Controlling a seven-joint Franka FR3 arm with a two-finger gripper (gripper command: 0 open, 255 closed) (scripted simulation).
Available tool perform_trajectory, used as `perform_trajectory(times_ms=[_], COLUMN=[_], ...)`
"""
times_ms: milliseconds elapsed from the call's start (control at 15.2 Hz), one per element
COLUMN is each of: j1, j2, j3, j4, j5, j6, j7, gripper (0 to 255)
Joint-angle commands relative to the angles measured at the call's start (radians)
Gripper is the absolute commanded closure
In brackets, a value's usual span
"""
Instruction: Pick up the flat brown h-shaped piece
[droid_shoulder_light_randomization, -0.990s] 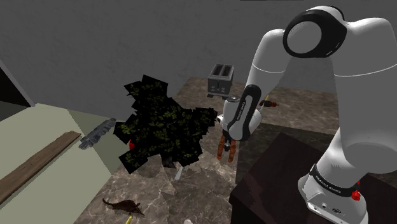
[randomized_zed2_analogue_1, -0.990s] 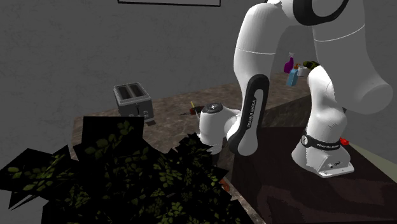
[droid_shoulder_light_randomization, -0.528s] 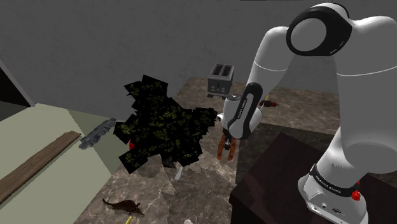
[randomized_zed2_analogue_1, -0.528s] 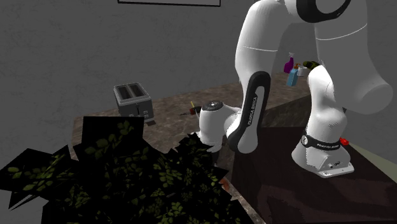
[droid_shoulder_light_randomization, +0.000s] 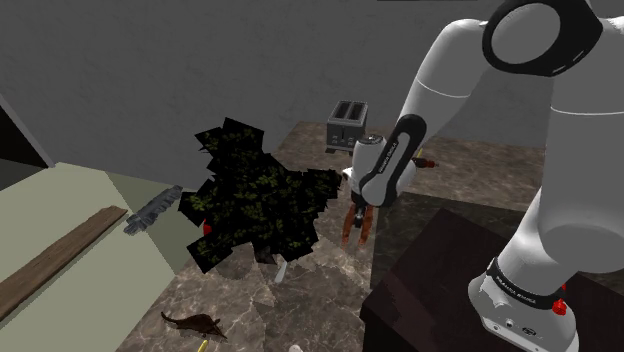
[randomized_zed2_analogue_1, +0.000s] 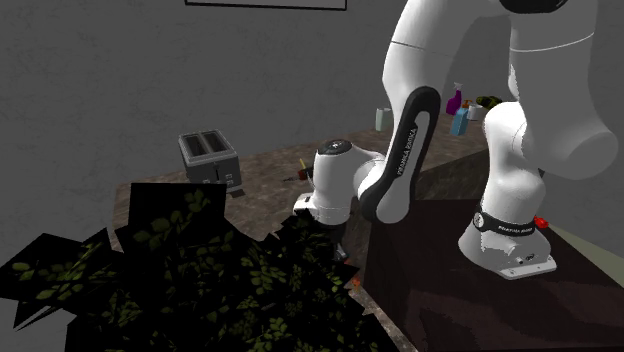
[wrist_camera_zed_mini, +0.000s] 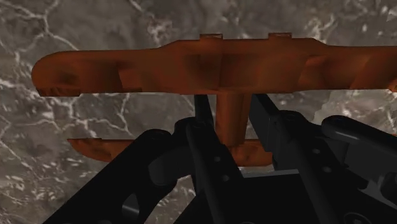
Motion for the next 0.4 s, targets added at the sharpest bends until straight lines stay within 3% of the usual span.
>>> perform_trajectory(times_ms=[0,330], j1=[0.002,0.005], j2=[-0.032,-0.086], j3=[-0.003,-0.007], j4=[-0.006,-0.016], j5=[-0.002,-0.007], j6=[-0.026,-0.070], j7=[0.001,0.003], gripper=[255,255])
